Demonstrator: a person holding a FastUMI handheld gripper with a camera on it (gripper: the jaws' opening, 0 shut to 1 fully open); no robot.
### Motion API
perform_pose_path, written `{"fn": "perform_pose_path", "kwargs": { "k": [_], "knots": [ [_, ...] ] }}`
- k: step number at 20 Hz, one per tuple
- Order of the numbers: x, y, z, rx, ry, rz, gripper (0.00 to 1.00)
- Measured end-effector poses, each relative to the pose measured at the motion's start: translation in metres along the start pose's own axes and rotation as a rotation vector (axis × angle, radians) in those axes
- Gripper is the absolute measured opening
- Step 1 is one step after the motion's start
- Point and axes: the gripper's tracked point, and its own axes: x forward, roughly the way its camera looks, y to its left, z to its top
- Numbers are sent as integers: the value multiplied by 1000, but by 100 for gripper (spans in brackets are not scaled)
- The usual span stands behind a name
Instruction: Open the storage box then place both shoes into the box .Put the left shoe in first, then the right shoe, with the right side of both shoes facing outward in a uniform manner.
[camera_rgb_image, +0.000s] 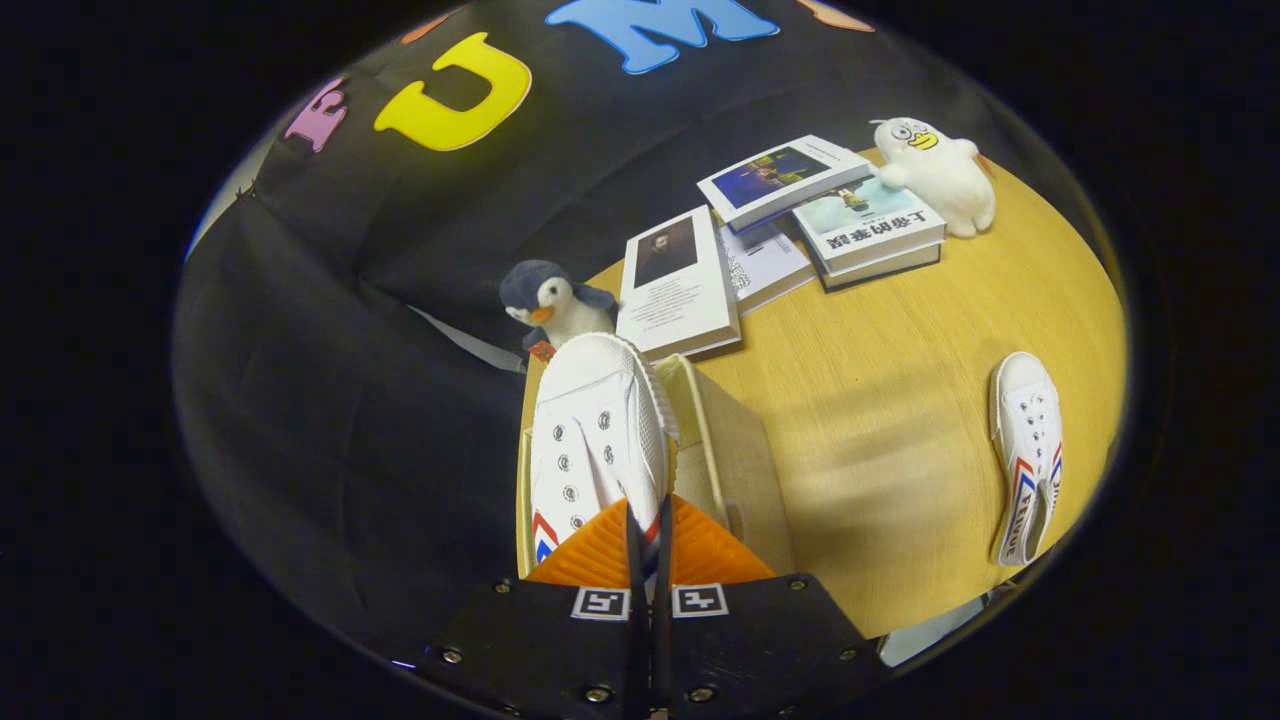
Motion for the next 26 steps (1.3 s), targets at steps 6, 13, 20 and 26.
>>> {"fn": "perform_pose_path", "kwargs": {
  "k": [6,13,20,26],
  "knots": [
    [41,14,-28,-55,54,-42,1],
    [73,15,-53,-86,87,-101,1],
    [104,9,-88,-85,184,-147,1],
    [116,5,-98,-109,216,-172,1]
  ]
}}
